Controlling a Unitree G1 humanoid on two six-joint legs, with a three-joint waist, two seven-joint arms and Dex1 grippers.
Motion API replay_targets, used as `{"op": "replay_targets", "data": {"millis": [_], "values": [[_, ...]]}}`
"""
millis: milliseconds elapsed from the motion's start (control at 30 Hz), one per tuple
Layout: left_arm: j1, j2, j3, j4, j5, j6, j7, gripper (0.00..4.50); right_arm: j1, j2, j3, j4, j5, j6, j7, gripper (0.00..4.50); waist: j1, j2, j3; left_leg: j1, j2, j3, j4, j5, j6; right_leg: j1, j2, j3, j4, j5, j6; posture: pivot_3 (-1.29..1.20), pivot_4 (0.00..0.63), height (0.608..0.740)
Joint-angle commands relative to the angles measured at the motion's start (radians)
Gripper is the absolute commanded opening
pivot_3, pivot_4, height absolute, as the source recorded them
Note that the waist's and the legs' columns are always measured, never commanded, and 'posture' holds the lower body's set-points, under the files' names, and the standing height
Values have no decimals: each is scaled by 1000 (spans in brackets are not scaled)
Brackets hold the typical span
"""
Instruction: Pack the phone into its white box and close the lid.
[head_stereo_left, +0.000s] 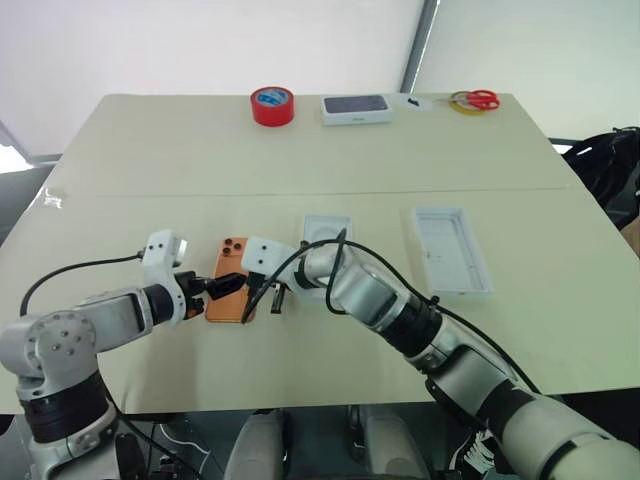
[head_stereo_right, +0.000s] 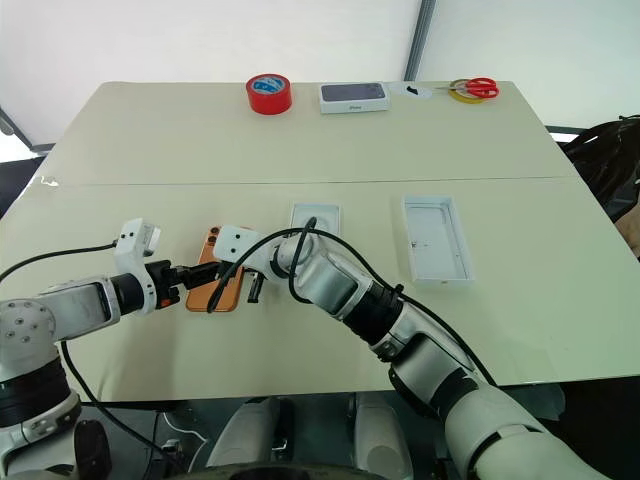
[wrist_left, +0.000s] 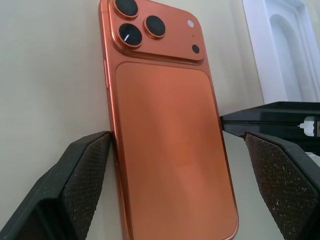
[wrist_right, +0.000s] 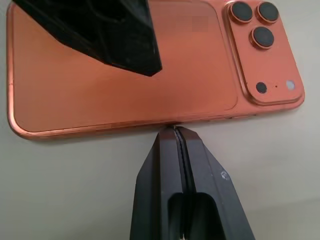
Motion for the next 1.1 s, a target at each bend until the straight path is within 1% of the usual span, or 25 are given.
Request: {"op": "replay_targets", "data": {"millis": [33,167,300,633,867,933,1033,1100], "values": [[11,-34,-62,-12,-56,42,-6,4453,-10,7,20,-5,-21,-29,5,0,0,0,0,0,0,0,0,0,0,0,0,0,0,0,0,0,150,732],[2,-63,-73,-12,-104,42,1,4453,3,5,19,-9,-32,-34,11,0,1,0,0,0,-1,0,0,0,0,0,-1,0,0,-1,-1,0,150,732],[-13,-79,-42,10,-151,42,19,4453,11,5,16,-15,-42,-33,18,0,2,0,-1,0,-2,0,0,0,0,1,-2,0,0,-1,-1,0,150,732],[-46,-31,44,109,-191,42,91,4453,33,2,15,-29,-55,-32,23,0,-2,0,-1,0,-2,-1,0,0,0,0,-2,-1,0,-1,-1,0,150,732],[-68,-28,112,176,-213,42,144,4453,38,4,10,-30,-58,-32,22,0,-4,0,-1,0,-1,-1,0,0,0,0,-2,-1,0,-1,-1,0,150,732],[-65,-24,115,184,-223,42,152,4453,42,3,10,-33,-58,-30,22,0,-5,0,-1,0,-1,-1,0,0,0,0,-2,-1,0,-1,-1,0,150,732],[-72,-38,149,205,-239,42,178,4453,48,1,11,-41,-59,-27,22,0,-5,0,-1,0,-1,-1,0,0,0,0,-2,-1,0,-1,-1,0,150,732],[-78,-41,175,221,-255,42,193,3958,49,-1,10,-42,-60,-26,23,0,-5,0,-1,0,-1,-1,0,0,0,0,-2,-1,0,-1,-1,0,150,732]]}}
